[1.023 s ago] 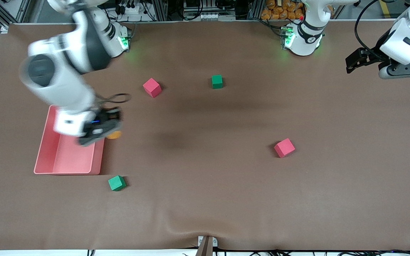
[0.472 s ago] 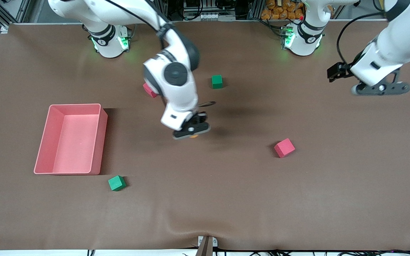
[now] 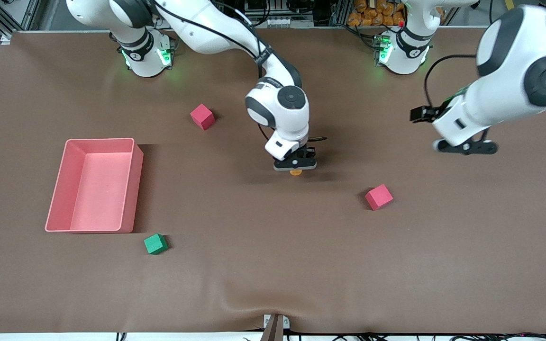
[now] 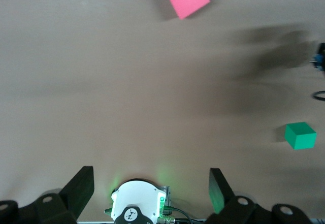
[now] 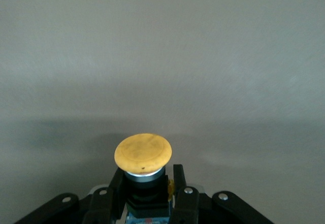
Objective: Place and upright button with both arms
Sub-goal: 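Set the button upright and open the right gripper while the left gripper approaches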
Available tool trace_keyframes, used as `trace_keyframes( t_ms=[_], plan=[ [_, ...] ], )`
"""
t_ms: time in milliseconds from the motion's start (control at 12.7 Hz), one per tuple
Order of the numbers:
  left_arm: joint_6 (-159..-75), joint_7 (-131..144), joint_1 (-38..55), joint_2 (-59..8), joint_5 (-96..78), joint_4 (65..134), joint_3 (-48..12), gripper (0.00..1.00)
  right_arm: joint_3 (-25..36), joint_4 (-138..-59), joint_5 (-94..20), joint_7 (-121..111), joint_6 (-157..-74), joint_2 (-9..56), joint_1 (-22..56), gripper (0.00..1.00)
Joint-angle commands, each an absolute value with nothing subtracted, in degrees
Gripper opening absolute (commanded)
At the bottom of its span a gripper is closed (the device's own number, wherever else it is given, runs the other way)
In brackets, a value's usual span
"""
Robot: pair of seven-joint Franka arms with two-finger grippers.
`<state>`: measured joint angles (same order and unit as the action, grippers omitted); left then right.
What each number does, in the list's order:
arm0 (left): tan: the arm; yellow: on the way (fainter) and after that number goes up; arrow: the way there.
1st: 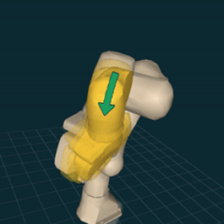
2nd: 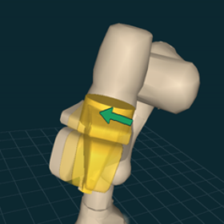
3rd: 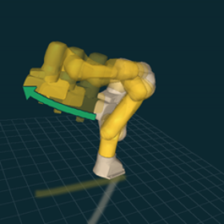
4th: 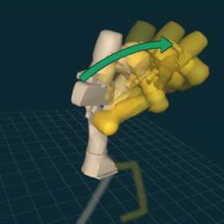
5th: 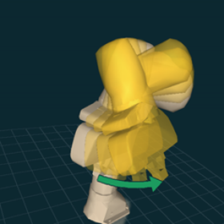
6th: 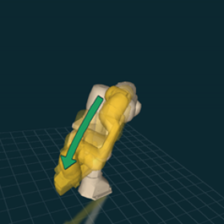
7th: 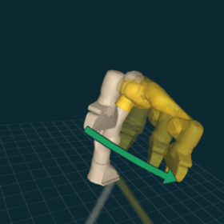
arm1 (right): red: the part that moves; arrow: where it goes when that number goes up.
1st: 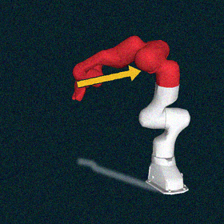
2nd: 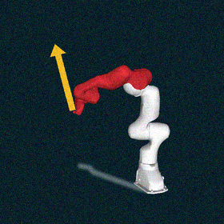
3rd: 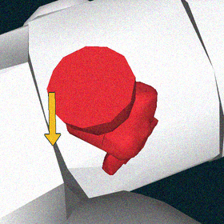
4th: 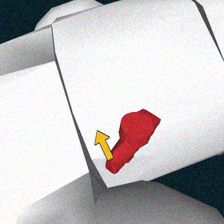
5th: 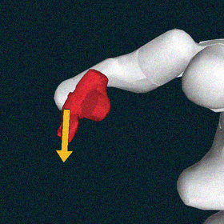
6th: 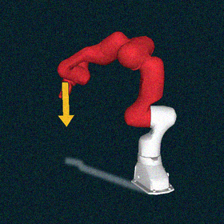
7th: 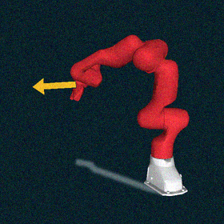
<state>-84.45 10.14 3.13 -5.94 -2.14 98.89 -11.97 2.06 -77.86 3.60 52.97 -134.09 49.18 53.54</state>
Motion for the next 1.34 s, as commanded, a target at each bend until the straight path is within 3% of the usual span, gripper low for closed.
trace_keyframes(
  t_ms=[0,79,472,708,1023,1259],
  plan=[
    [-85.60,11.68,5.18,-9.39,-3.07,97.82,-12.39,1.00,2.72,-74.62,5.27,54.76,-133.50,51.15,53.79,0.45],
    [-86.74,13.26,6.32,-10.45,-3.16,97.82,-12.48,1.00,2.81,-74.62,5.36,54.76,-133.59,51.15,53.79,0.99],
    [-92.01,25.04,13.09,-14.93,-3.34,97.47,-12.48,1.00,2.72,-74.62,7.12,54.32,-132.89,48.87,53.70,1.00],
    [-94.30,29.25,16.25,-16.78,-3.08,97.38,-12.39,1.00,2.72,-77.24,7.12,52.74,-129.57,42.65,52.65,1.00],
    [-97.20,33.38,18.36,-18.54,-3.43,96.77,-12.39,1.00,2.64,-88.13,6.86,34.50,-127.71,30.96,45.20,1.00],
    [-97.38,40.49,21.78,-24.76,-3.43,90.29,-12.39,1.00,2.46,-90.18,6.33,22.18,-124.47,26.99,36.33,1.00]
  ],
)
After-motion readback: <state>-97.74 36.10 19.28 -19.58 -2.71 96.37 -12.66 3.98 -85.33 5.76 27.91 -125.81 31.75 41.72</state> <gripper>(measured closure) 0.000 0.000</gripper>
